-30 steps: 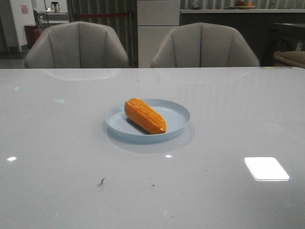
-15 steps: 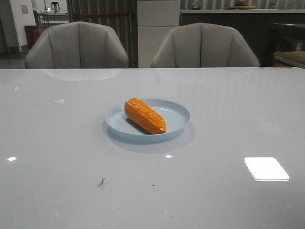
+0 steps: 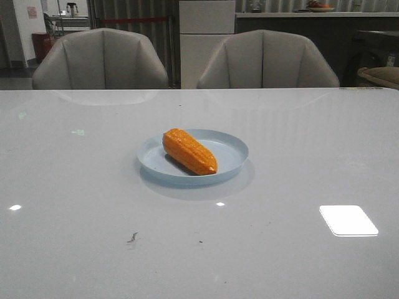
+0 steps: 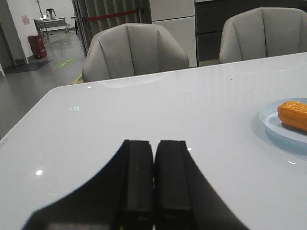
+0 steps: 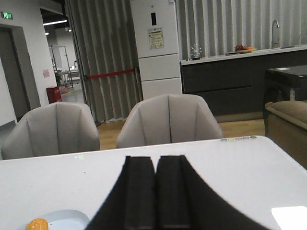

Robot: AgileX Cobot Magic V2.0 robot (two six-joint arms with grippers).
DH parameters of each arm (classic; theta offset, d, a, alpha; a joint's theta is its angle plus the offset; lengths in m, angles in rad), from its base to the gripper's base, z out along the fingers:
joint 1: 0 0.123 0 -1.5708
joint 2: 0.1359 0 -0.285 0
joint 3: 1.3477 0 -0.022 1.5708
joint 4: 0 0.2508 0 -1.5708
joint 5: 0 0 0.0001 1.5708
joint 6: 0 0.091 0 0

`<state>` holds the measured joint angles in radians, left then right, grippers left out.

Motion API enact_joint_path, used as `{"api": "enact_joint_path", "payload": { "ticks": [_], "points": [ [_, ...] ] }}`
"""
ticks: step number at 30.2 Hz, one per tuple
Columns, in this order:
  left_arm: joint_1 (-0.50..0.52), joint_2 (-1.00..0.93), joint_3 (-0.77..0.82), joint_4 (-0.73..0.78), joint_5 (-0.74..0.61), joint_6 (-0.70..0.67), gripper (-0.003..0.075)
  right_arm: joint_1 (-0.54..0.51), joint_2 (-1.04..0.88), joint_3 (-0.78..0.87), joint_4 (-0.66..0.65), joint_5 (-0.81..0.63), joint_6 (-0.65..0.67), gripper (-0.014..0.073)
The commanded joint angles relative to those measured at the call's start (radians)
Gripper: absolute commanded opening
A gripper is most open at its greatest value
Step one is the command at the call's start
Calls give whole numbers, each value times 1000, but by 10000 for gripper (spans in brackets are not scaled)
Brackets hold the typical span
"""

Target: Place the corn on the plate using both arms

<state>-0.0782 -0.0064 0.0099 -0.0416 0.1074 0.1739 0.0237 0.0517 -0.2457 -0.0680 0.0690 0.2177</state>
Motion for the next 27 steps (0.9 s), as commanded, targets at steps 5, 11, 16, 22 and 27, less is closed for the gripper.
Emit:
{"api": "enact_joint_path", "payload": {
  "ticks": [5, 11, 16, 22, 27],
  "points": [
    [0, -11, 38, -1, -78, -9, 93, -8, -87, 194, 2, -171, 2, 64],
    [0, -11, 38, -1, -78, -9, 93, -2, -87, 251, 2, -137, 2, 64],
    [0, -11, 38, -1, -78, -9, 94, -2, -87, 251, 8, -43, 2, 64],
    [0, -11, 38, -1, -78, -9, 93, -2, -87, 251, 68, -31, 2, 64],
    [0, -11, 38, -1, -78, -9, 94, -2, -87, 251, 68, -31, 2, 64]
  ]
}}
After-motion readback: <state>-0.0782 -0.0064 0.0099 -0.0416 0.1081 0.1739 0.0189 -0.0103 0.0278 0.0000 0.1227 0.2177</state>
